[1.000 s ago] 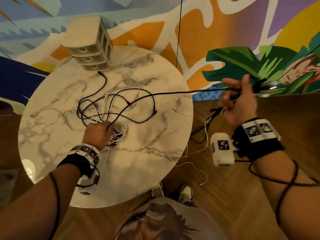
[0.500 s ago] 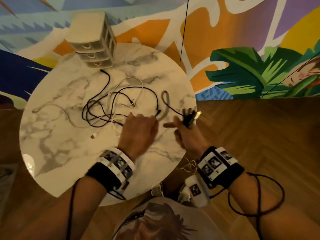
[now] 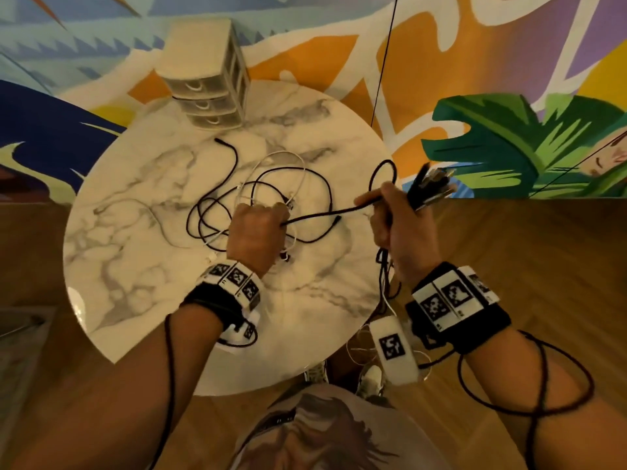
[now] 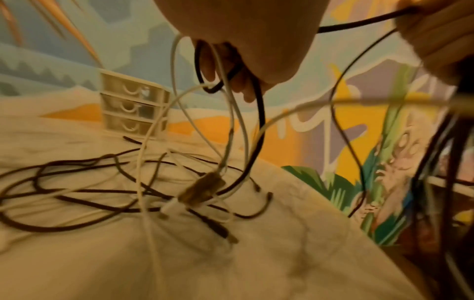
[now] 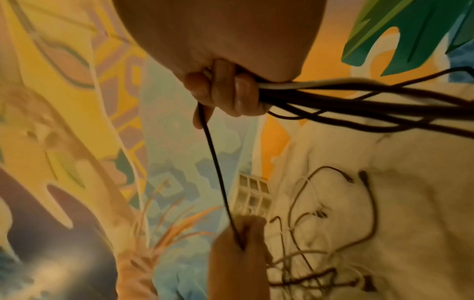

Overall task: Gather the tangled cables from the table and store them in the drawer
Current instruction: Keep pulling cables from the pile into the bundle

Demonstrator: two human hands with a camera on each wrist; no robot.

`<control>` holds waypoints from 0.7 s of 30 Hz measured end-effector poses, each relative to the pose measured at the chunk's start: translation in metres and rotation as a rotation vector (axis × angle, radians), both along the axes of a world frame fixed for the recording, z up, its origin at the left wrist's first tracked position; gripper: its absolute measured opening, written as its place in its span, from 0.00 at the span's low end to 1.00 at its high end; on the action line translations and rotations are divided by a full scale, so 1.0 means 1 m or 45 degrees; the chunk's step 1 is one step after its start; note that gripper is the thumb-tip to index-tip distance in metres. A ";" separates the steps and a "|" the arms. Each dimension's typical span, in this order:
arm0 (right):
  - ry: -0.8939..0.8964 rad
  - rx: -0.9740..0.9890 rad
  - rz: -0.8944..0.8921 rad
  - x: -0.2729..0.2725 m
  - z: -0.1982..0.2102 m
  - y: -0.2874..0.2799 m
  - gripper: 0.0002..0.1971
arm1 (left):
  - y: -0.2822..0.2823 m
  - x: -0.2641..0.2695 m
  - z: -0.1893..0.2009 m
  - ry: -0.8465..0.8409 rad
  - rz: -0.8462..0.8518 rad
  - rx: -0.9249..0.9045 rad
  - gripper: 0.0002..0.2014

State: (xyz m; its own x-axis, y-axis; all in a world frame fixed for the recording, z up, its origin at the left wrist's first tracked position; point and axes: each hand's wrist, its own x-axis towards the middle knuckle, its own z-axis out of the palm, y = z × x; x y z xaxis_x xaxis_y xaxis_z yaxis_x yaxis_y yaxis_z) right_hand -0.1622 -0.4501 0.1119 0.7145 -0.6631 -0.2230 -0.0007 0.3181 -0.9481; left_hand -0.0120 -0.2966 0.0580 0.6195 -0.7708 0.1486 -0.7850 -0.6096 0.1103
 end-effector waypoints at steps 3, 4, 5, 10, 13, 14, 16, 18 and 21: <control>-0.098 0.074 -0.172 -0.003 0.011 -0.016 0.23 | 0.021 0.019 -0.016 -0.141 0.000 0.135 0.06; -0.105 0.095 -0.237 -0.005 0.011 -0.021 0.23 | 0.030 0.022 -0.022 -0.175 -0.008 0.203 0.07; -0.100 0.118 -0.299 -0.007 0.011 -0.027 0.23 | 0.039 0.025 -0.026 -0.193 -0.008 0.262 0.09; -0.128 0.213 -0.507 -0.011 0.012 -0.054 0.23 | 0.071 0.057 -0.020 -0.246 0.108 0.456 0.13; -0.113 0.264 -0.587 -0.011 0.009 -0.056 0.23 | 0.087 0.060 -0.032 0.019 0.225 0.828 0.18; -0.102 0.279 -0.608 -0.012 0.006 -0.056 0.22 | 0.090 0.058 -0.038 0.075 0.254 0.961 0.21; -0.075 0.315 -0.650 -0.016 -0.001 -0.056 0.22 | 0.087 0.047 -0.040 0.147 0.256 0.957 0.23; -0.057 0.363 -0.703 -0.020 -0.008 -0.060 0.22 | 0.074 0.034 -0.032 0.113 0.176 0.622 0.22; 0.109 0.367 -0.785 -0.026 -0.024 -0.063 0.24 | 0.048 0.017 -0.010 -0.078 0.073 0.019 0.22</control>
State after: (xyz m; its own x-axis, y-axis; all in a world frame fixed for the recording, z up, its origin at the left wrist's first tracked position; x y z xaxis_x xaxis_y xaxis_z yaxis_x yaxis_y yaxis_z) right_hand -0.1877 -0.5134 0.0875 0.1972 -0.8488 -0.4905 0.1904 0.5240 -0.8302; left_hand 0.0048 -0.2488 0.0482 0.6528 -0.7368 0.1763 -0.7538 -0.6550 0.0538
